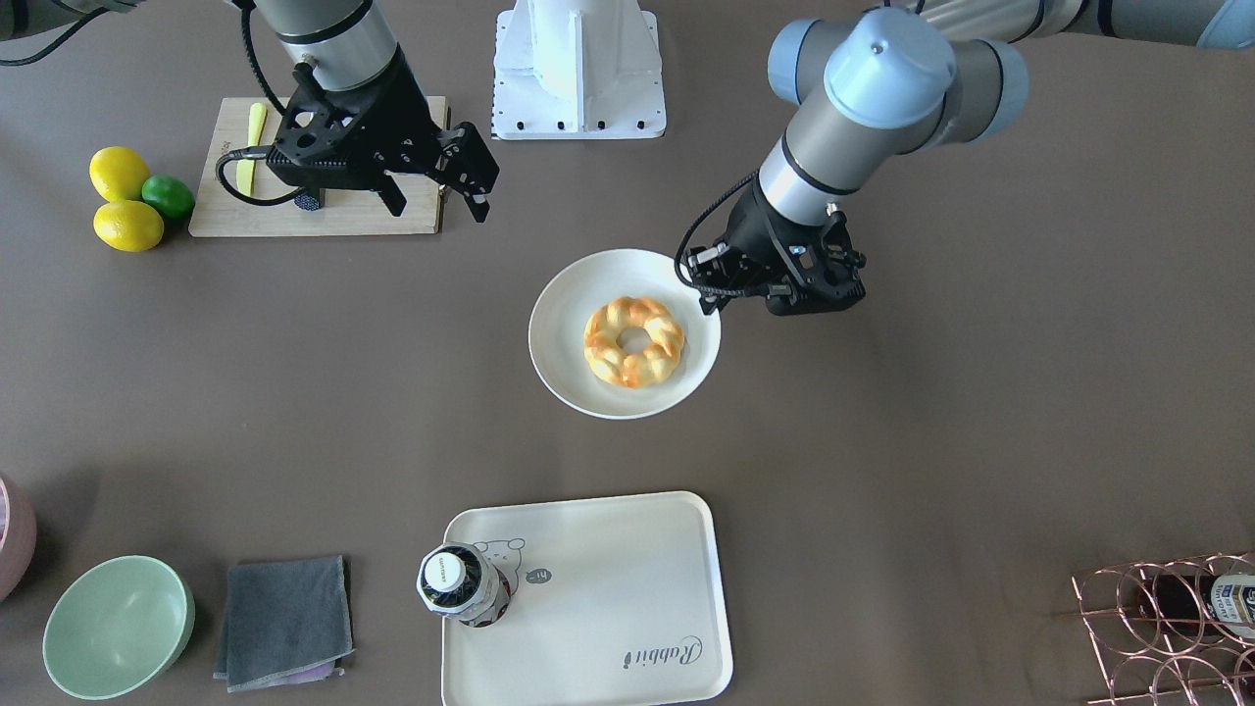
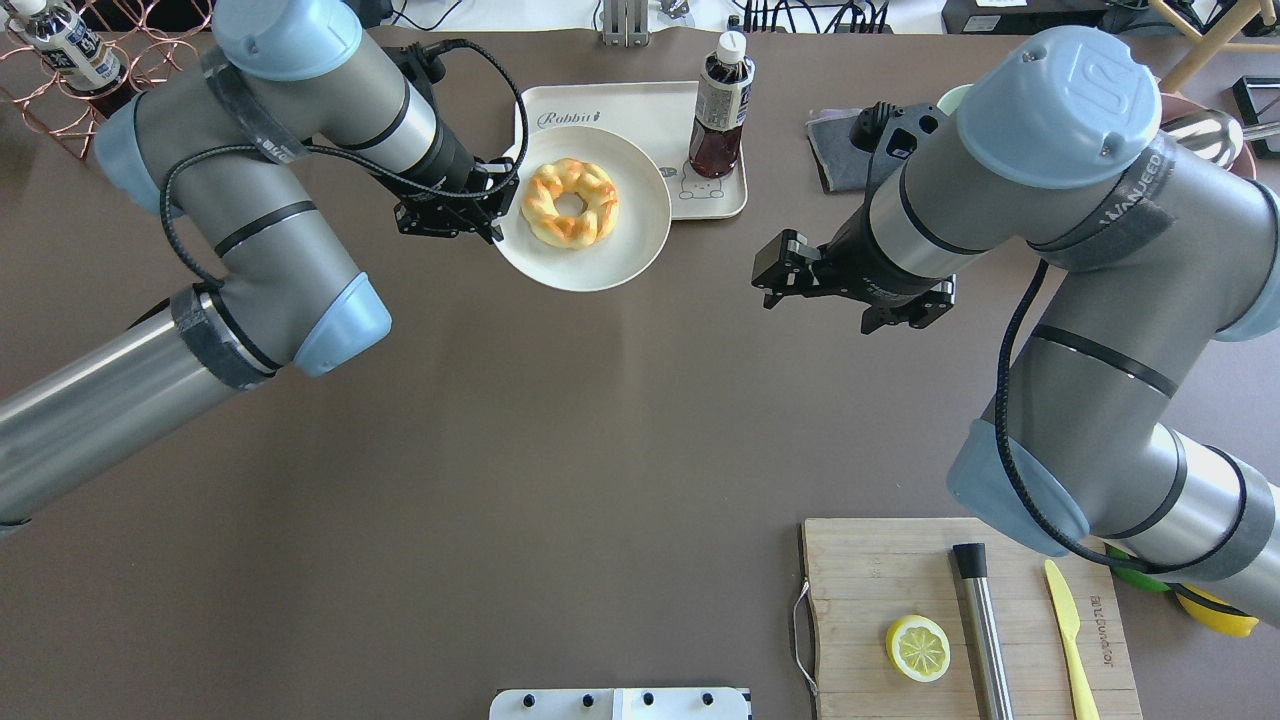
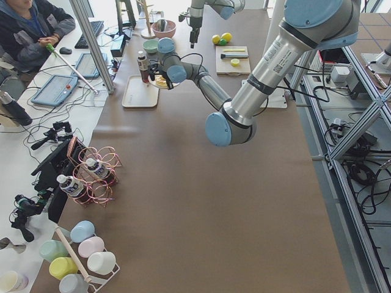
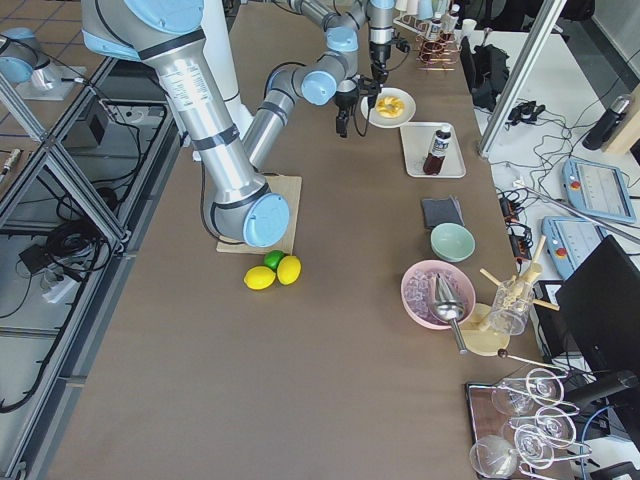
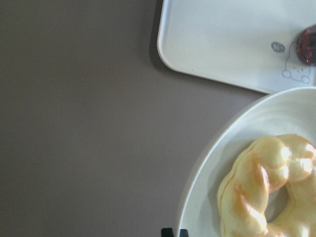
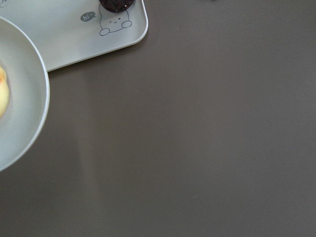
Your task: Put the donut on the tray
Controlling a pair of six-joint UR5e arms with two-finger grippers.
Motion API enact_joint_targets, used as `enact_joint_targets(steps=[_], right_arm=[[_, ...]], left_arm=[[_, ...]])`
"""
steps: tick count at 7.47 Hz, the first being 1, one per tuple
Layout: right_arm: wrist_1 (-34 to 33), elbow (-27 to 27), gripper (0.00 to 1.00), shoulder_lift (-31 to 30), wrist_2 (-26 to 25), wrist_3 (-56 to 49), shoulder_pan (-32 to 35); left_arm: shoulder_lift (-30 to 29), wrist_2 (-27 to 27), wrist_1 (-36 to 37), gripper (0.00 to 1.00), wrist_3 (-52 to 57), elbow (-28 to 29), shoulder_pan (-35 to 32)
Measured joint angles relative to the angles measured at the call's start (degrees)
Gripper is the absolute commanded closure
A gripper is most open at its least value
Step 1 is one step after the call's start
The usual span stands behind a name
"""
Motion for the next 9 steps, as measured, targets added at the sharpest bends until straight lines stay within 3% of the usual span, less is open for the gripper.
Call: enact_joint_targets(steps=[5, 7, 9], right_arm=[[0.5, -0.4, 0.0, -8.4, 2.4, -12.8, 5.4], [0.6, -0.8, 0.0, -9.2, 2.5, -13.5, 6.1], [0.6, -1.4, 0.0, -9.5, 2.4, -13.9, 6.4]], left_arm=[[-13.8, 5.9, -19.1, 1.0, -8.0, 32.4, -2.6], [-16.9, 9.5, -25.7, 1.0, -10.9, 40.3, -1.5], [-18.3, 11.9, -28.2, 0.96, -12.1, 43.3, -0.3]])
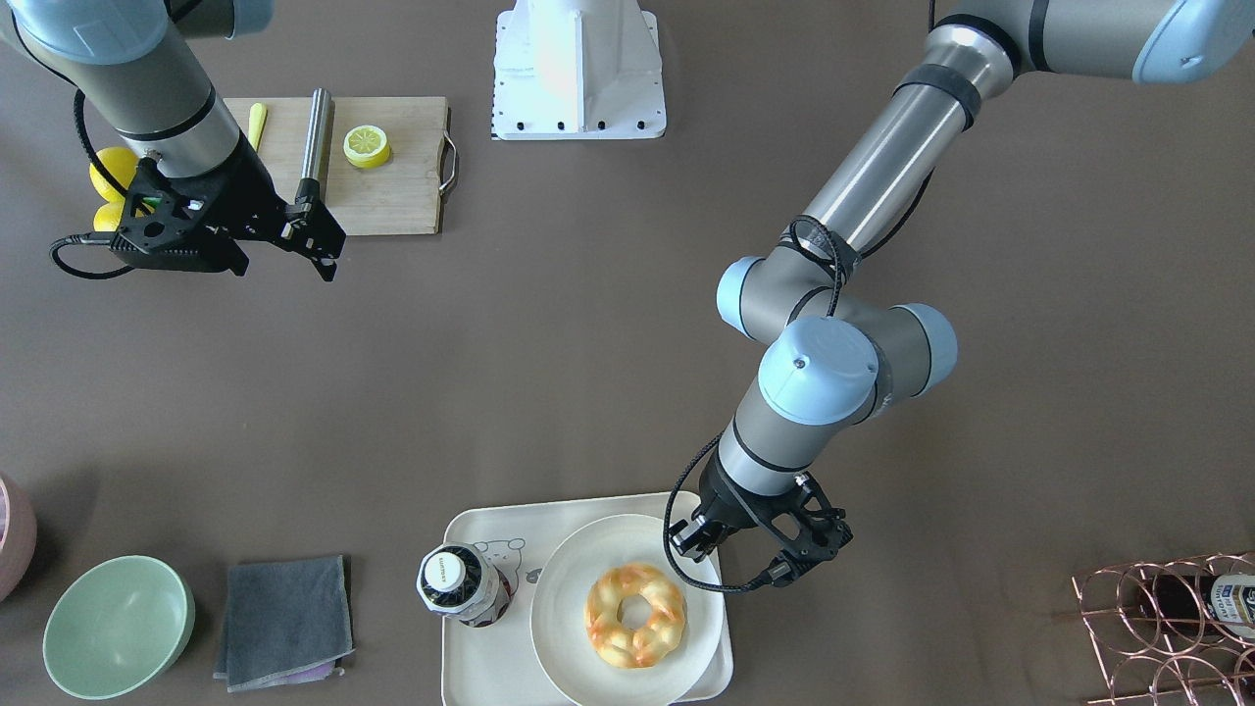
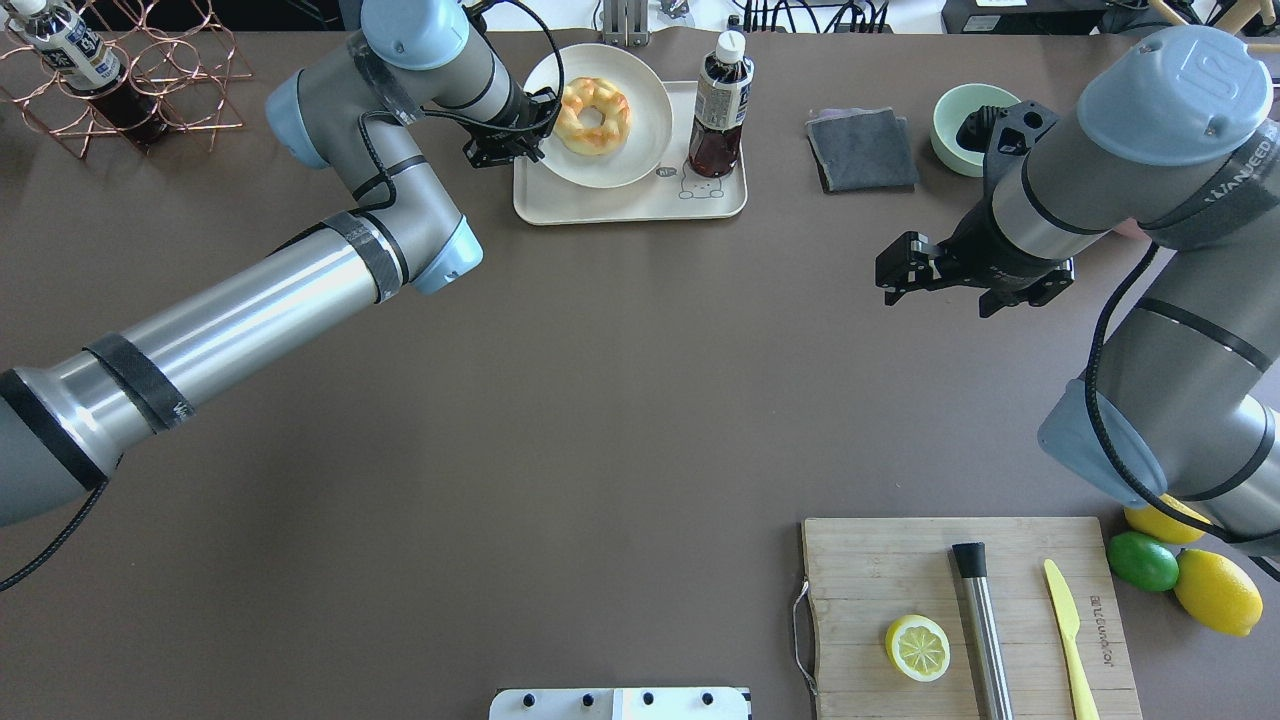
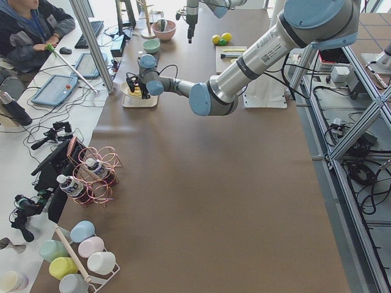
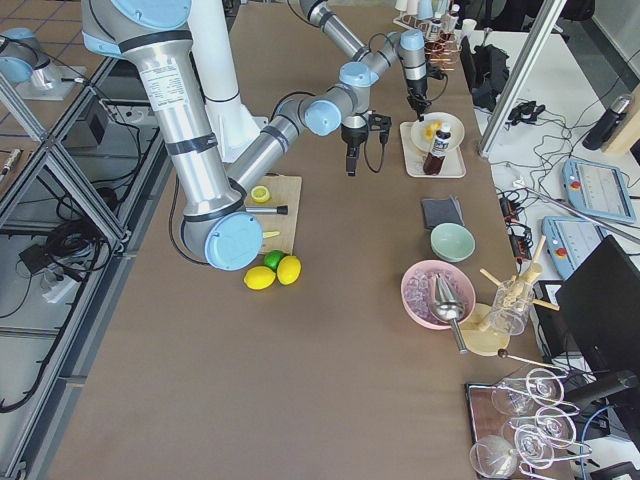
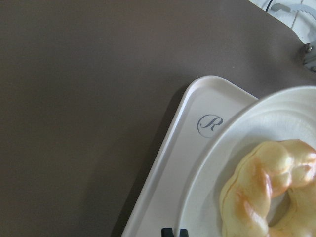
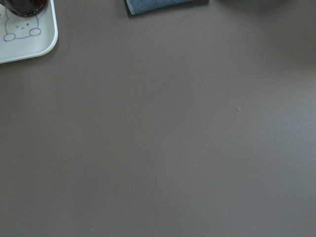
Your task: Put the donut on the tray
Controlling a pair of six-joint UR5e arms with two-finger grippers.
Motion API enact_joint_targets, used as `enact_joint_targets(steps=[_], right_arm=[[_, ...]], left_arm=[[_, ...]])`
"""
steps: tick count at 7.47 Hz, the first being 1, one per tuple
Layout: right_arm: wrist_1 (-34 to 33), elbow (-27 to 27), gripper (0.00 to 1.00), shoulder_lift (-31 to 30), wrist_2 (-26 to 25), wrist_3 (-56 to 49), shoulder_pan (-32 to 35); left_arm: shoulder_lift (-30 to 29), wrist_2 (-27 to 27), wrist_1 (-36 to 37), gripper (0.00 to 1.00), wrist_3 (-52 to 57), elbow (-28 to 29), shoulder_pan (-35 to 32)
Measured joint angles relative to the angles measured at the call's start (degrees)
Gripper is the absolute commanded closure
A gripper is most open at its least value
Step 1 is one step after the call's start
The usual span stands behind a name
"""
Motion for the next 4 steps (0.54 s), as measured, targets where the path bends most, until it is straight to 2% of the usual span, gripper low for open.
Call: enact_joint_targets(steps=[1, 2, 4], right_arm=[[0.0, -0.1, 0.0, -0.2, 0.0, -0.2, 0.1], [0.0, -0.1, 0.0, -0.3, 0.0, -0.3, 0.2], [0.0, -0.3, 0.0, -0.4, 0.0, -0.3, 0.4]], left_arm=[[0.0, 0.4, -0.3, 0.23, 0.1, 0.3, 0.3], [0.0, 0.5, -0.4, 0.03, 0.4, 0.3, 0.4], [1.4, 0.5, -0.2, 0.03, 2.6, -1.4, 0.3]])
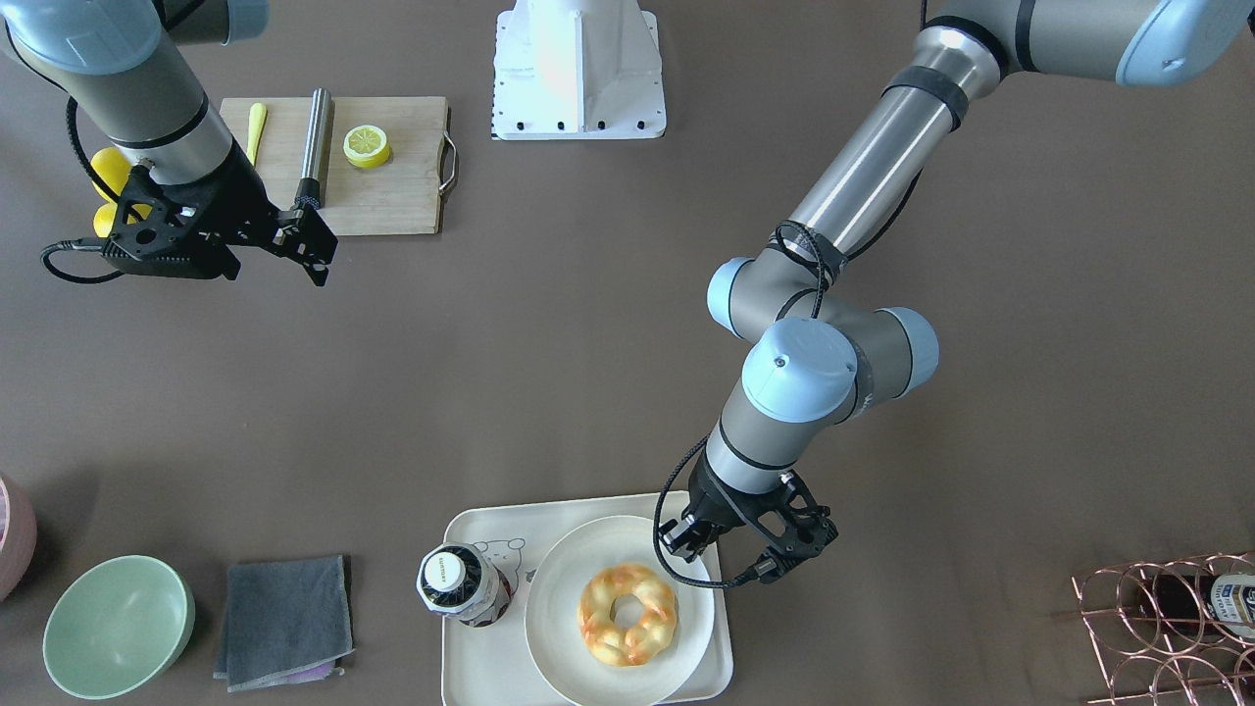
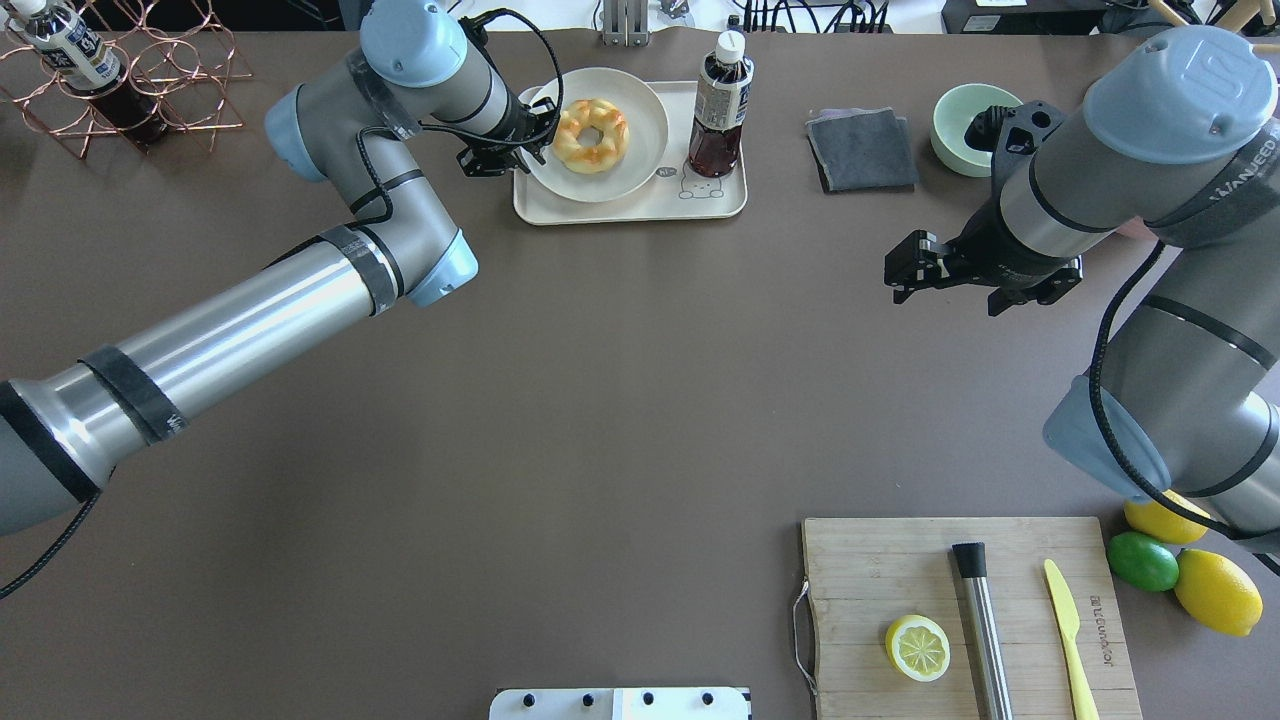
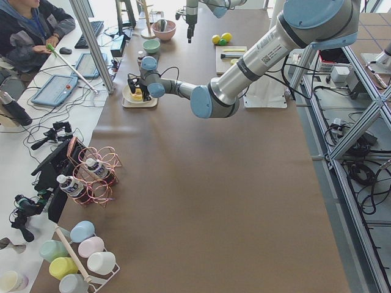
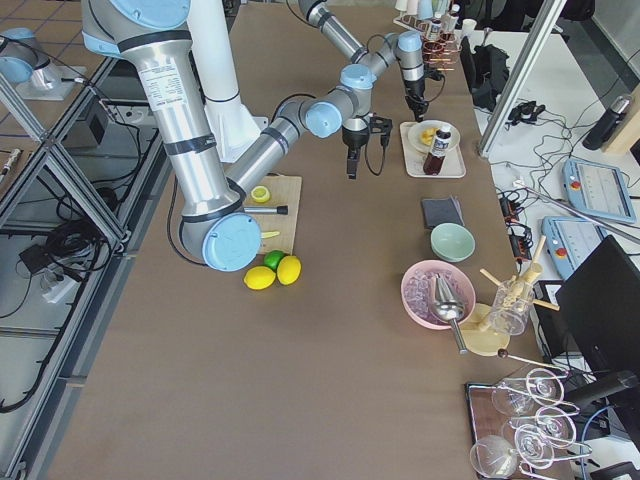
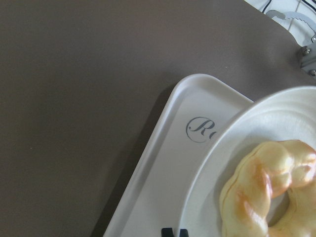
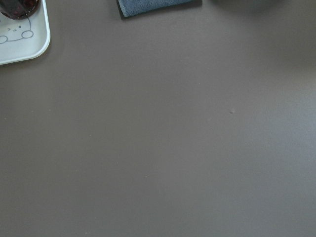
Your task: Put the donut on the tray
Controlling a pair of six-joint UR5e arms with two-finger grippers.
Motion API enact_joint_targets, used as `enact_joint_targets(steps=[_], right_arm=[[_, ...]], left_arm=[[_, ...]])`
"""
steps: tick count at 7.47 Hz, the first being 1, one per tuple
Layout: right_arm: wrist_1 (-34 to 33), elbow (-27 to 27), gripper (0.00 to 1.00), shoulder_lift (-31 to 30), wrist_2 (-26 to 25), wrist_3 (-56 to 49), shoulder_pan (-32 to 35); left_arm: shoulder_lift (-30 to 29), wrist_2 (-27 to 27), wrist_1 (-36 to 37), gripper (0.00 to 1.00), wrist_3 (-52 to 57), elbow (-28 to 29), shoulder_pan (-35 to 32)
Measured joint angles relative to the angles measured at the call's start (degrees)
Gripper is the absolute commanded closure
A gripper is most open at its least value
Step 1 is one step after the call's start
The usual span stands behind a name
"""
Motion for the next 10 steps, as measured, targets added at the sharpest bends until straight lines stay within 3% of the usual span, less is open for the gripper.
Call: enact_joint_targets(steps=[2, 4, 6, 8, 10], right_arm=[[0.0, -0.4, 0.0, -0.1, -0.1, -0.6, 0.7], [-0.1, -1.5, 0.0, -0.8, 0.2, -5.4, 3.5], [-0.1, -3.7, 0.0, -2.6, 3.7, -14.3, 9.1], [-0.1, -5.8, 0.0, -6.2, 6.3, -26.4, 16.0], [0.0, -6.9, 0.0, -10.6, 8.1, -37.7, 22.7]], left_arm=[[5.5, -0.4, 4.9, 0.03, 1.9, -10.6, -0.6], [10.5, -4.2, 15.5, 0.03, 5.4, -24.2, -2.0], [19.4, -8.4, 25.8, 0.03, 14.9, -41.2, -4.9], [30.3, -9.2, 41.6, 0.03, 35.5, -60.7, -8.4], [42.3, -9.7, 51.1, 0.03, 62.0, -71.4, -17.0]])
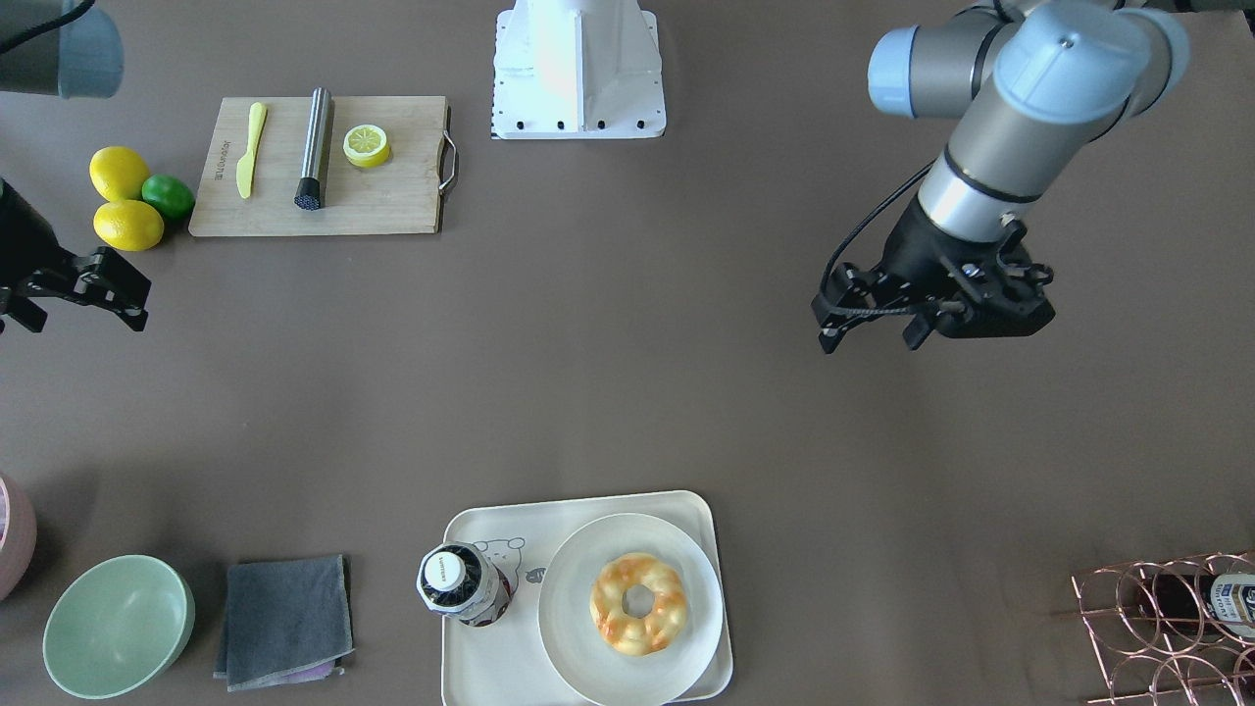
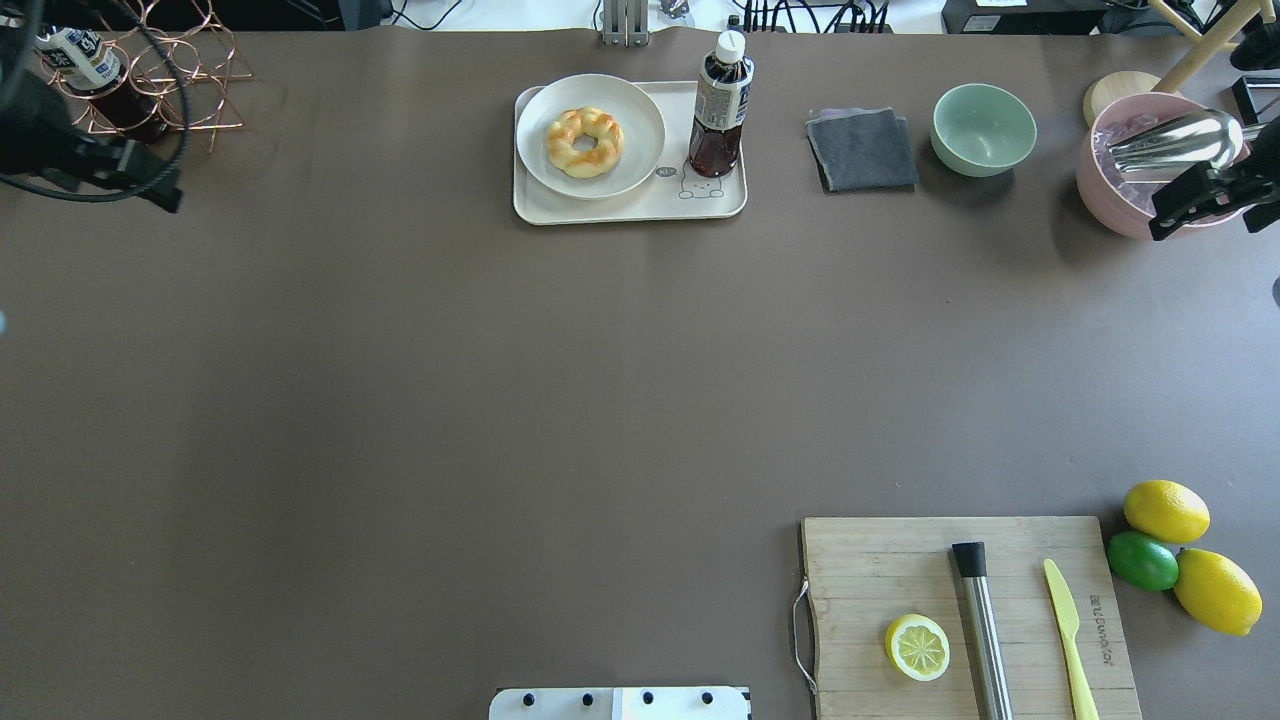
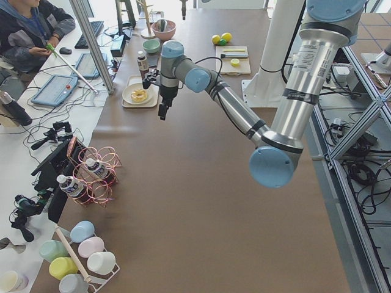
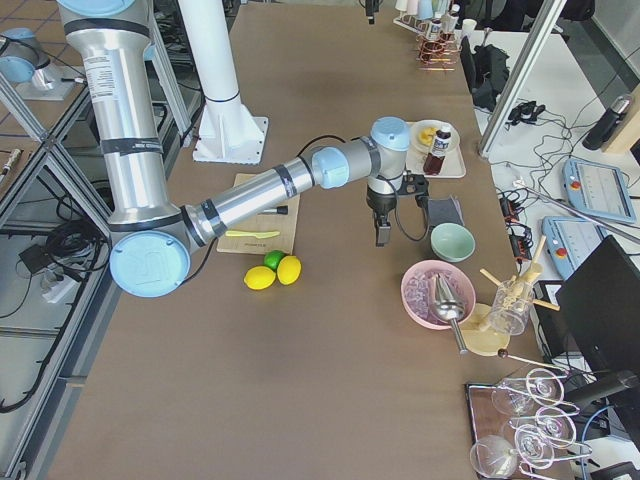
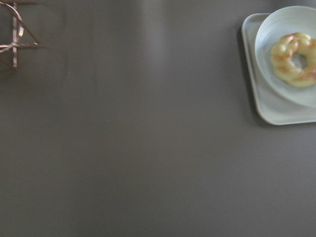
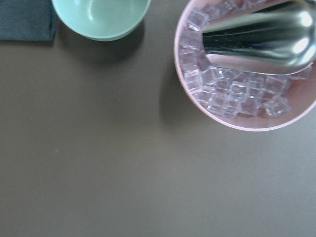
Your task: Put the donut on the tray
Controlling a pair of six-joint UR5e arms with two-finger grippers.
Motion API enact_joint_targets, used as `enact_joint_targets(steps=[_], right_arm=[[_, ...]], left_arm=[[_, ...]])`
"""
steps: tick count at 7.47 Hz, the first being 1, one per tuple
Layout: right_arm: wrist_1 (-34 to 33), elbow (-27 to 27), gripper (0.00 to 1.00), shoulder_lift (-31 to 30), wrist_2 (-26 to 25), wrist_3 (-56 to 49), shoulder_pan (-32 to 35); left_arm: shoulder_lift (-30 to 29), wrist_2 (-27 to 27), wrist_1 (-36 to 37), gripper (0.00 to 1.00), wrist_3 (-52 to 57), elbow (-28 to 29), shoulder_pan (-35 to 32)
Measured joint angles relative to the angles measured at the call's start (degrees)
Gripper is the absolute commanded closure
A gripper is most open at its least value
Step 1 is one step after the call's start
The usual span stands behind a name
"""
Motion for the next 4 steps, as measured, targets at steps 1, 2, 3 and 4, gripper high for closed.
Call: enact_joint_targets(steps=[1, 2, 3, 4], right_arm=[[0.0, -0.3, 0.0, -2.6, 1.1, -6.0, 3.7], [0.0, -0.4, 0.0, -5.5, 1.6, -11.7, 6.9], [0.0, -0.4, 0.0, -8.5, 1.8, -17.6, 10.2], [0.0, -0.5, 0.0, -10.9, 1.8, -22.1, 12.6]], left_arm=[[6.2, -2.0, 1.2, 0.03, 12.2, -1.8, -6.2], [11.6, -4.7, 1.2, 0.03, 22.5, -1.8, -11.4], [15.7, -6.2, 0.9, 0.03, 31.4, -1.0, -15.6], [19.1, -6.7, 0.5, 0.03, 37.0, -0.7, -18.8]])
